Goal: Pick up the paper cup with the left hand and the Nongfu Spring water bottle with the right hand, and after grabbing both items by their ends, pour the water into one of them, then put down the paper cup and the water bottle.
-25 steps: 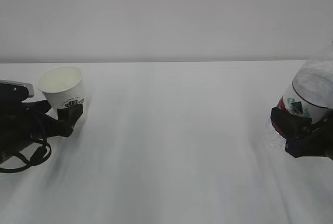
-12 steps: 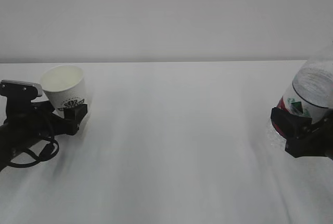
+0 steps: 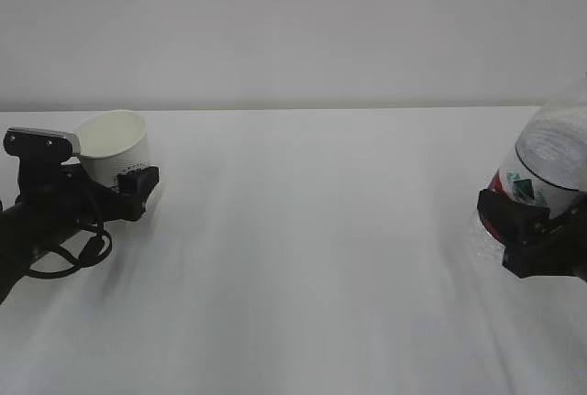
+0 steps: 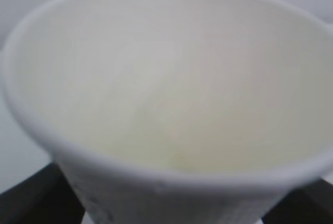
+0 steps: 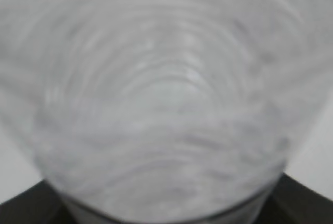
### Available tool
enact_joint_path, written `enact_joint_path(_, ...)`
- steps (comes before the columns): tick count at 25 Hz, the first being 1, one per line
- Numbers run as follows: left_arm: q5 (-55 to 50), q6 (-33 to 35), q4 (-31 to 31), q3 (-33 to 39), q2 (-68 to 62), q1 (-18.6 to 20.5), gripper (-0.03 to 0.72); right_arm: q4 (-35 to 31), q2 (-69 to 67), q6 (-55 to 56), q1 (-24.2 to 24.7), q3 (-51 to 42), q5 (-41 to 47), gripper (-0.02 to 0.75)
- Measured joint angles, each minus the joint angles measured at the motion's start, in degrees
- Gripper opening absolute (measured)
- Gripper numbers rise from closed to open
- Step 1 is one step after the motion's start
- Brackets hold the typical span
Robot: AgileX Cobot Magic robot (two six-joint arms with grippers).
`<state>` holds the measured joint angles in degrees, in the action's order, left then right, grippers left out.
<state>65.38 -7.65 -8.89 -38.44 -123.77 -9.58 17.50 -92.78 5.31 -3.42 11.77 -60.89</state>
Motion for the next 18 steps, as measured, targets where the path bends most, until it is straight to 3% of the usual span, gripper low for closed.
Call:
enact_joint_path(8, 0.0, 0.0, 1.15, 0.0, -0.09, 0.0, 0.68, 0.0, 0.0, 0.0, 0.0, 0.0, 0.0, 0.485)
enact_joint_path(18, 0.08, 0.0, -2.35, 0.0, -0.09, 0.0, 0.595, 0.0, 0.0, 0.0, 0.0, 0.0, 0.0, 0.485)
